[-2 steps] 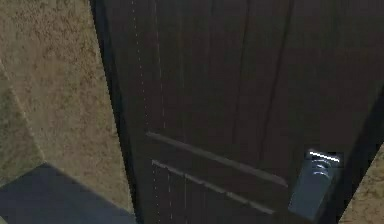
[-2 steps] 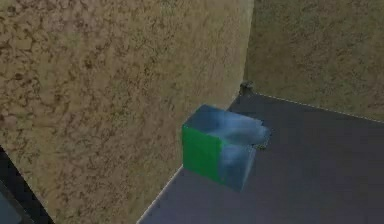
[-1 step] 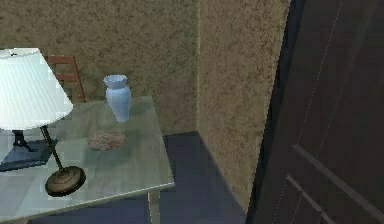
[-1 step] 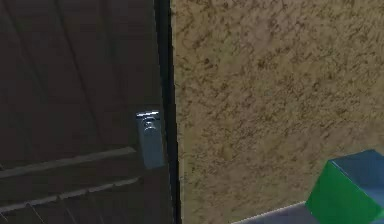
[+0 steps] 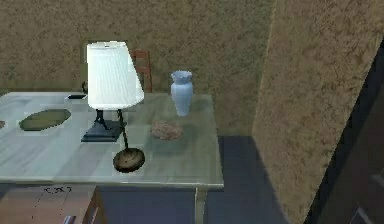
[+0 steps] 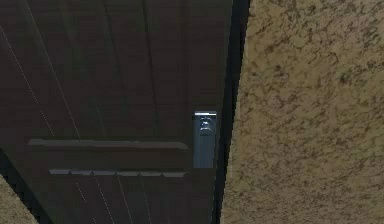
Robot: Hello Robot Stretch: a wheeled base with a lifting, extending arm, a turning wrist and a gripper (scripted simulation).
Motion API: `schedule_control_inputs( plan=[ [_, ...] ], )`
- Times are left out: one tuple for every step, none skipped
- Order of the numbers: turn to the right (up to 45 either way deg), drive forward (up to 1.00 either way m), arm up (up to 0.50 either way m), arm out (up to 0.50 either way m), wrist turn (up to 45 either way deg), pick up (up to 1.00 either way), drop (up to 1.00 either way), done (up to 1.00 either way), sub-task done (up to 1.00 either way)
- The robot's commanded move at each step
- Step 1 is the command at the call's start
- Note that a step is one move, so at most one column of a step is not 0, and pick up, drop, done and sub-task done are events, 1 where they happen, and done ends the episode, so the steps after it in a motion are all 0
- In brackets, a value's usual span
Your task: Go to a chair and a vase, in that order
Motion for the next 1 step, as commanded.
schedule_control_inputs(
  plan=[
    [0.0, 0.0, 0.0, 0.0, 0.0, 0.0, 0.0, 1.0, 0.0]
  ],
)
